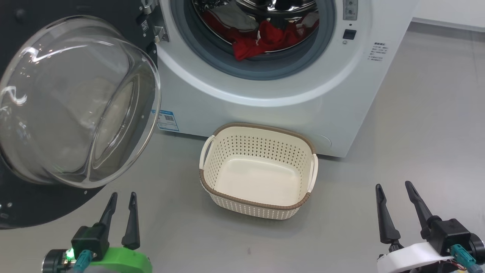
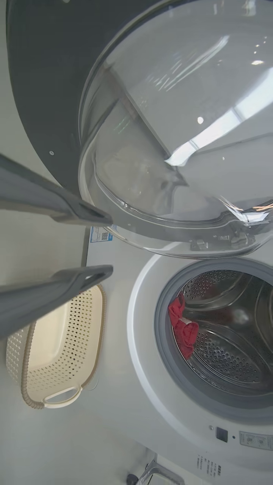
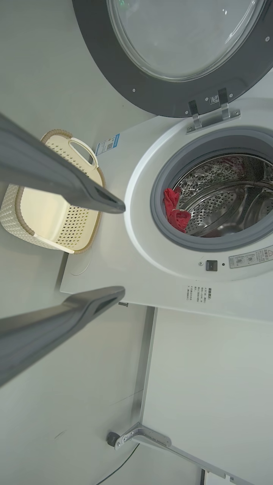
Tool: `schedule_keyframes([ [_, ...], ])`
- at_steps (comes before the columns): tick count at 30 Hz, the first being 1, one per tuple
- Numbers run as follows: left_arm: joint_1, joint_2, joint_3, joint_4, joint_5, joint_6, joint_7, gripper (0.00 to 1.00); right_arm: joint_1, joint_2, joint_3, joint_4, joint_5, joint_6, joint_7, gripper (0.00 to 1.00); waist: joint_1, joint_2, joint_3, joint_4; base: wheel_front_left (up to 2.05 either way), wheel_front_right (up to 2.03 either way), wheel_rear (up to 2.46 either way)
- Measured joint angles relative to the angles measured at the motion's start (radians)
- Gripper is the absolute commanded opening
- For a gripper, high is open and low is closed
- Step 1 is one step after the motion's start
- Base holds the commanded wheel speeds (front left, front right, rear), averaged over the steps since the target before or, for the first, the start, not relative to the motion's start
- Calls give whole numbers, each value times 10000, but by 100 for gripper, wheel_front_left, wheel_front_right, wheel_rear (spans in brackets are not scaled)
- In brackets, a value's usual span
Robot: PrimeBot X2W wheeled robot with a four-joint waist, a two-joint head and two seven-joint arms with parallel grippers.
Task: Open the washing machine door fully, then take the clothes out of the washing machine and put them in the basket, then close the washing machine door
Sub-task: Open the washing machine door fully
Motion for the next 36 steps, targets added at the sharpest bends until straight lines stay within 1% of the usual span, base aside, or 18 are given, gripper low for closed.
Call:
schedule_keyframes([
  [1,11,0,-15,-17,0,-6,0,73,0,4,38,0,0,-2,0,100,0,0,-15,-85,0,0,0],
  [2,11,0,-15,-17,0,-6,0,91,0,4,38,0,0,-2,0,100,0,0,-15,-85,0,0,0],
  [3,30,0,-27,-40,0,-6,0,100,0,12,69,0,0,0,0,100,0,0,-30,-176,0,0,0],
  [13,105,2,-36,-268,2,6,0,100,1,71,370,6,0,0,0,100,0,0,-158,-1250,0,0,0],
  [23,269,2,-98,-311,19,71,15,100,161,98,445,36,2,-2,0,100,0,0,-324,-2356,0,0,0],
  [29,316,2,-299,-293,111,90,151,100,262,104,359,96,19,-10,0,100,0,0,-510,-2618,0,0,0],
  [33,333,6,-307,-303,153,90,205,100,360,109,324,67,19,-23,0,100,0,0,-580,-2650,0,0,0],
  [36,348,13,-320,-307,161,90,293,100,398,115,318,48,23,-102,0,100,0,0,-593,-2636,0,0,0],
])
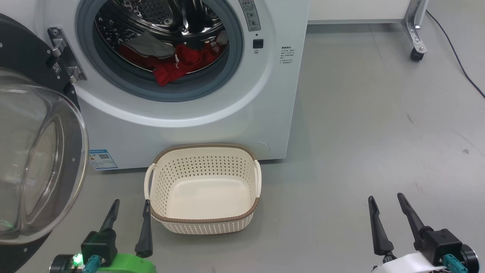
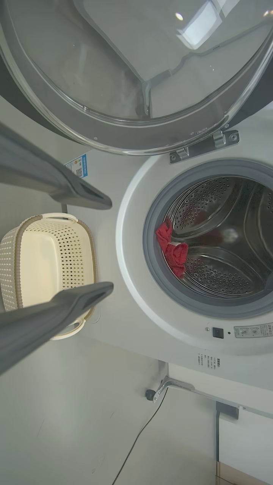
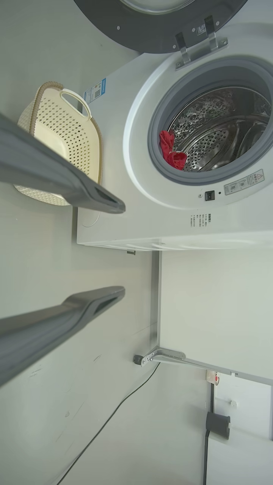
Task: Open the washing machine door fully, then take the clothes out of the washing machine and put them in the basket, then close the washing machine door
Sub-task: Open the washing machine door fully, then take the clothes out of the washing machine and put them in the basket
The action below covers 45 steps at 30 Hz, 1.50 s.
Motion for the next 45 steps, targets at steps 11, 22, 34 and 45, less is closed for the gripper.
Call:
schedule_keyframes([
  [11,27,0,-6,-155,2,4,88,100,1,15,-10,-88,40,-12,0,100,0,0,15,35,0,0,0],
  [22,43,2,-109,-337,4,2,115,100,5,31,-46,-159,44,-15,0,100,0,0,25,63,8,-8,0],
  [34,50,17,-132,-420,46,2,113,100,7,35,-56,-173,69,-15,0,100,0,0,-7,46,51,-51,0],
  [45,74,21,-219,-441,52,10,119,100,20,36,-44,-173,69,-15,0,100,0,0,-28,-1,97,-97,0],
])
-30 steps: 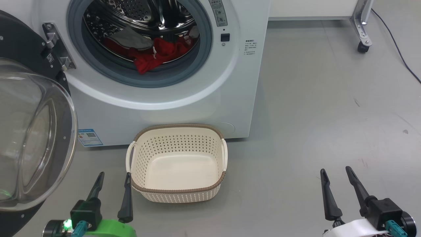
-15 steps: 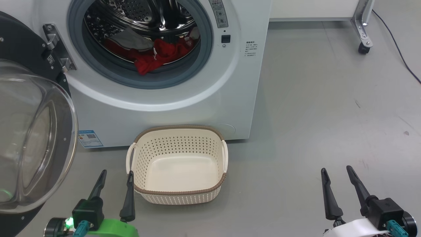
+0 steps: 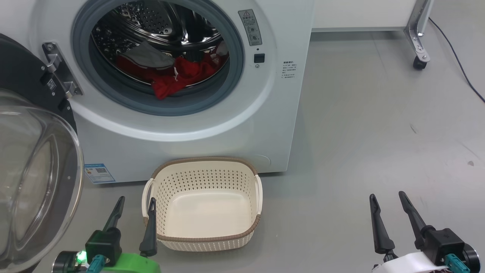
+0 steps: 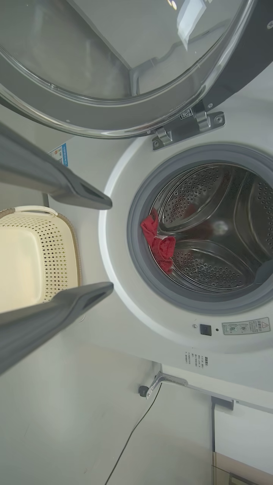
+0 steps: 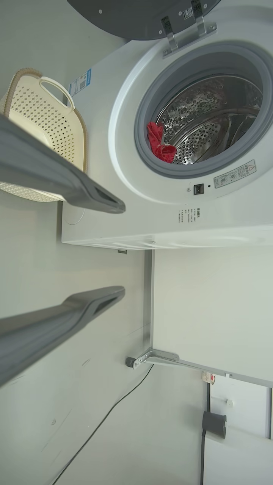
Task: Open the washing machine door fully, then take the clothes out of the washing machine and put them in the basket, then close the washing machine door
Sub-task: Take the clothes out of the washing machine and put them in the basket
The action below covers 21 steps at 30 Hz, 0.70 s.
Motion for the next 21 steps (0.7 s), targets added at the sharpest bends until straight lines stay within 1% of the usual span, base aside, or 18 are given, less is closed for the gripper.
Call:
schedule_keyframes([
  [11,16,12,12,-46,142,42,0,100,3,2,2,-15,2,0,0,100,0,0,57,-20,95,-95,0],
  [21,17,12,8,-107,142,84,-2,100,2,4,-2,-31,4,0,0,100,0,0,79,-25,51,-51,0],
])
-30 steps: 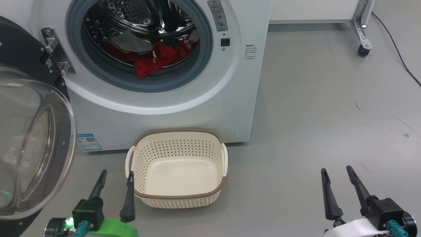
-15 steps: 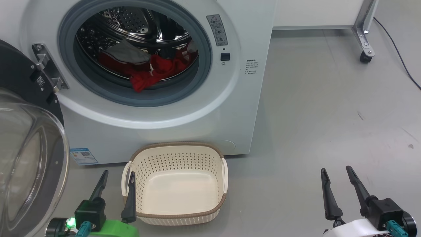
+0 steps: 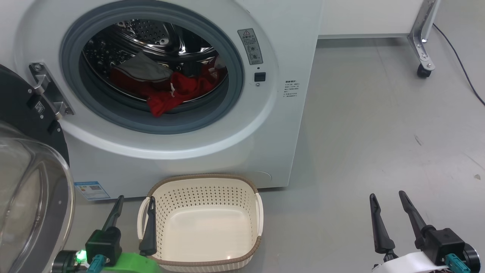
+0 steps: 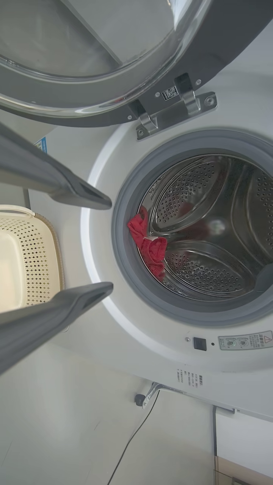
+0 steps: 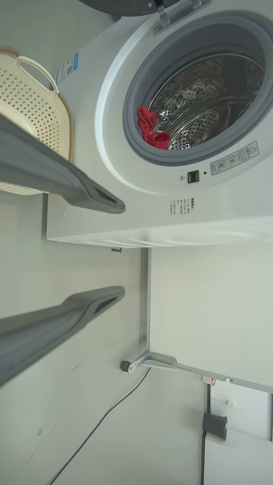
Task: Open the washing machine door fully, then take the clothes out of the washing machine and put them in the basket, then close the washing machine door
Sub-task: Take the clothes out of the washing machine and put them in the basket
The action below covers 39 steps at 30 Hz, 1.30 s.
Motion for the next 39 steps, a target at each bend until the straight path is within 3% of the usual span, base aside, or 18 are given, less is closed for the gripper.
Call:
schedule_keyframes([
  [24,-104,-4,-153,146,-73,-104,148,100,-3,2,58,-144,0,6,0,100,0,0,363,-25,5,-5,0],
  [39,-2588,-13,-192,1156,-391,-462,1195,100,-502,-6,123,-564,-4,31,0,100,0,0,1774,-438,0,0,0],
])
